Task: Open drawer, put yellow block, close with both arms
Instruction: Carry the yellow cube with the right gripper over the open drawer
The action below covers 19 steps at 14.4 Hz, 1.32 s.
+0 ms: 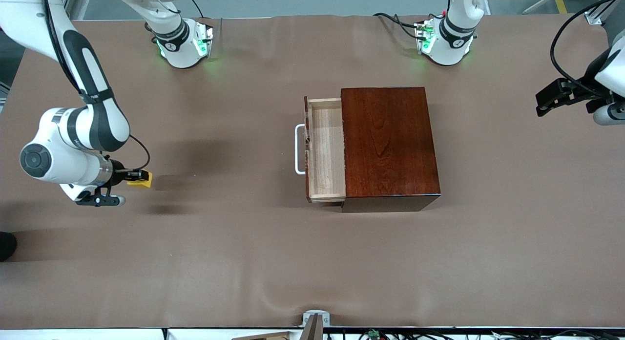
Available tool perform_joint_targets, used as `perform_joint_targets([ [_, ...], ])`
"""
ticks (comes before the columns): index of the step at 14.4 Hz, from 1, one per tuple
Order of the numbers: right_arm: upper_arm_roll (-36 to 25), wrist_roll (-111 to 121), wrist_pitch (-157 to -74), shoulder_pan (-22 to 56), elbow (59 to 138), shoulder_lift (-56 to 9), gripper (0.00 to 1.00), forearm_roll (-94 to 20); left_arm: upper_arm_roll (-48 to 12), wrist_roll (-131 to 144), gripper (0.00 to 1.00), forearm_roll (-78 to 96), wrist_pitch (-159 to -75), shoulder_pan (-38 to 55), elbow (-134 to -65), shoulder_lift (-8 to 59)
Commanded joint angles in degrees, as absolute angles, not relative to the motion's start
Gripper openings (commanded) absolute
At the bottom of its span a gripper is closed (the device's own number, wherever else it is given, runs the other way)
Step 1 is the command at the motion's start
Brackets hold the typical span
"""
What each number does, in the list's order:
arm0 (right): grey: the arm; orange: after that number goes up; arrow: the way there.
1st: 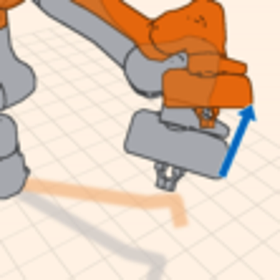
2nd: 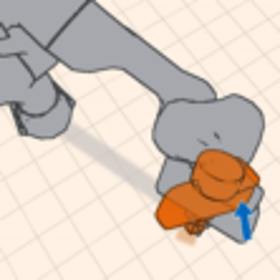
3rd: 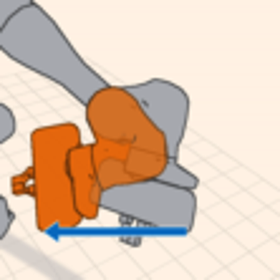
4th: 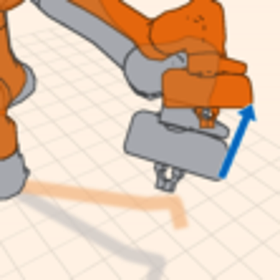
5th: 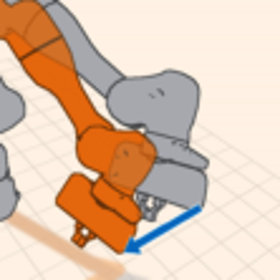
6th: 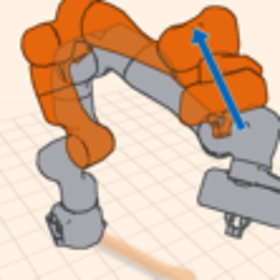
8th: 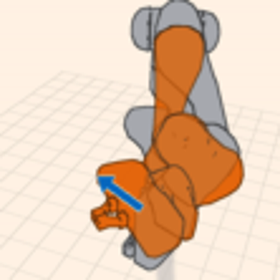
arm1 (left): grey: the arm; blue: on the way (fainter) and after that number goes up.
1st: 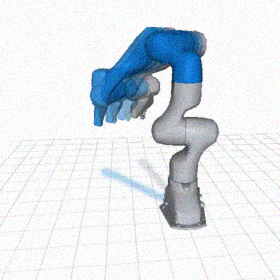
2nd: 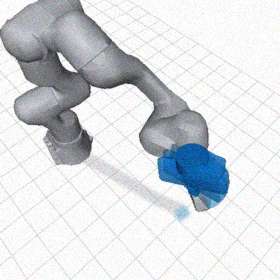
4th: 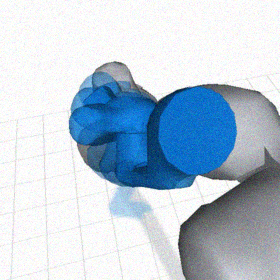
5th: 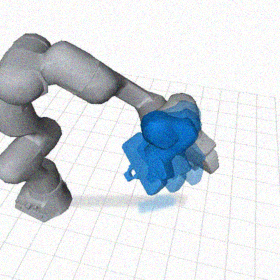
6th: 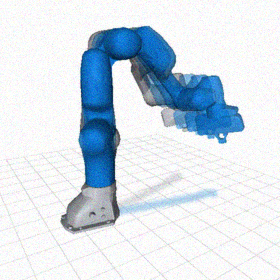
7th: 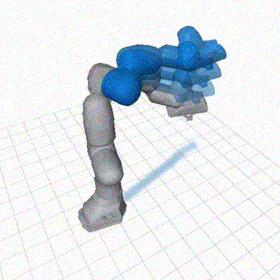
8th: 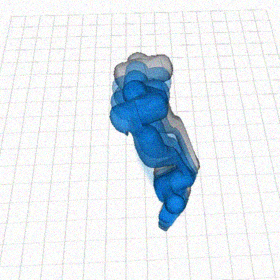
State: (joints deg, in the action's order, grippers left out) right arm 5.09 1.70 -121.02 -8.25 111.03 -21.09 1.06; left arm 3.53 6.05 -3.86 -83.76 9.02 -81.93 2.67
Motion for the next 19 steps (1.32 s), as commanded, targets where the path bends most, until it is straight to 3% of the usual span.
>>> perform_joint_targets([
  [1, 5.19, -1.31, -115.69, -6.34, 109.09, -18.55, 0.00, -1.22, -0.43, 5.27, 1.00, -2.90, -87.71, 5.02, -88.94, -1.58],
  [4, 5.10, -6.31, -106.81, -4.05, 103.20, -18.54, 0.00, -4.04, -5.09, 5.27, 1.00, -2.81, -87.80, 0.36, -89.21, -1.67],
  [12, 5.19, -25.01, -103.72, 3.33, 101.52, -14.16, 0.00, -6.49, -5.54, 5.63, 1.00, -2.81, -87.19, 0.44, -89.12, -2.55],
  [19, 5.18, -47.25, -89.22, 12.90, 88.52, -13.98, 0.00, -6.86, -5.45, 5.01, 1.00, -0.62, -86.31, 0.26, -89.21, -3.78],
])
